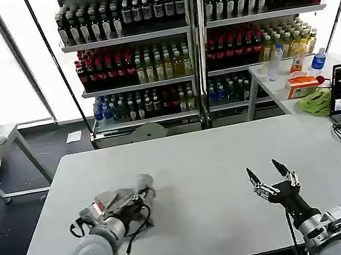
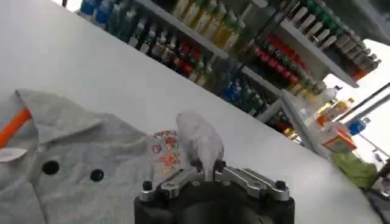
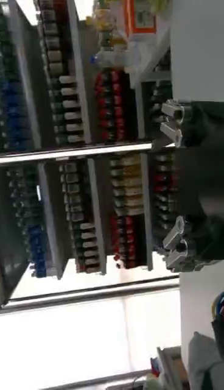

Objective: Fold and organize the clothes.

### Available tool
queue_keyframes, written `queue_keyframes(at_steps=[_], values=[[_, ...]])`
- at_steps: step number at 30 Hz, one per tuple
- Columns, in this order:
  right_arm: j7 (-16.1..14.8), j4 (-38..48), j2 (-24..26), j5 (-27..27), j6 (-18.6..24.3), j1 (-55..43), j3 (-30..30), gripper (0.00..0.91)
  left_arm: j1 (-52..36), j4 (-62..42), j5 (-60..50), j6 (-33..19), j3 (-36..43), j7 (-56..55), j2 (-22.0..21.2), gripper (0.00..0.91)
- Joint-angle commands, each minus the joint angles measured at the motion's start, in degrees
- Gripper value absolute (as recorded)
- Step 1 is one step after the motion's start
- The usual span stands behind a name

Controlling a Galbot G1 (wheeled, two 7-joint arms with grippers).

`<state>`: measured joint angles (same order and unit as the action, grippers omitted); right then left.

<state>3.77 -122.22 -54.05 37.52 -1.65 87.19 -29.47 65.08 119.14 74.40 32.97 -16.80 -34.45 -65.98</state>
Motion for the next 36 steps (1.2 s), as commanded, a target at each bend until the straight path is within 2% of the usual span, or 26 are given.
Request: queue_keyframes(at_steps=[1, 3, 8, 12, 16, 19, 21, 23, 28, 36], values=[[4.18, -0.46, 0.57, 6.01, -13.16, -6.52, 6.82, 0.907, -5.42, -0.42, 6.62, -0.09, 6.28, -4.20, -7.09, 0.907], [4.91, -0.32, 0.93, 8.16, -15.02, -8.13, 9.30, 0.907, -5.07, 0.26, 5.71, -0.63, 5.18, -0.74, -7.12, 0.907], [4.35, 1.37, 1.21, 11.08, -17.62, -12.35, 13.71, 0.907, -2.85, 3.07, 7.06, -1.35, 0.69, 4.85, -6.17, 0.907], [4.62, 3.71, 0.66, 13.42, -19.76, -16.84, 17.38, 0.907, 0.00, 7.05, 10.34, -2.00, -5.61, 7.41, -4.85, 0.907], [6.20, 6.81, -2.32, 17.06, -22.65, -22.16, 23.19, 0.907, 4.13, 9.57, 10.62, -2.23, -13.67, 10.45, -3.01, 0.907], [7.19, 9.68, -5.18, 17.47, -23.22, -25.79, 27.66, 0.907, 7.33, 10.71, 9.06, -2.93, -16.92, 12.32, -1.59, 0.907], [8.25, 11.77, -6.69, 18.35, -23.87, -27.94, 29.51, 0.907, 8.93, 10.75, 5.54, -3.17, -18.27, 13.98, -0.91, 0.907], [9.98, 14.38, -8.64, 21.54, -25.12, -30.37, 31.56, 0.907, 10.19, 10.67, 3.31, -3.60, -19.19, 14.92, -0.75, 0.907], [7.00, 17.96, -9.84, 22.45, -26.05, -33.11, 35.00, 0.907, 12.07, 10.56, 0.00, -4.15, -20.35, 16.49, -1.36, 0.907], [8.41, 22.53, -12.13, 22.61, -26.40, -35.11, 38.09, 0.907, 12.85, 10.63, -1.53, -4.57, -21.32, 16.50, -1.93, 0.907]])
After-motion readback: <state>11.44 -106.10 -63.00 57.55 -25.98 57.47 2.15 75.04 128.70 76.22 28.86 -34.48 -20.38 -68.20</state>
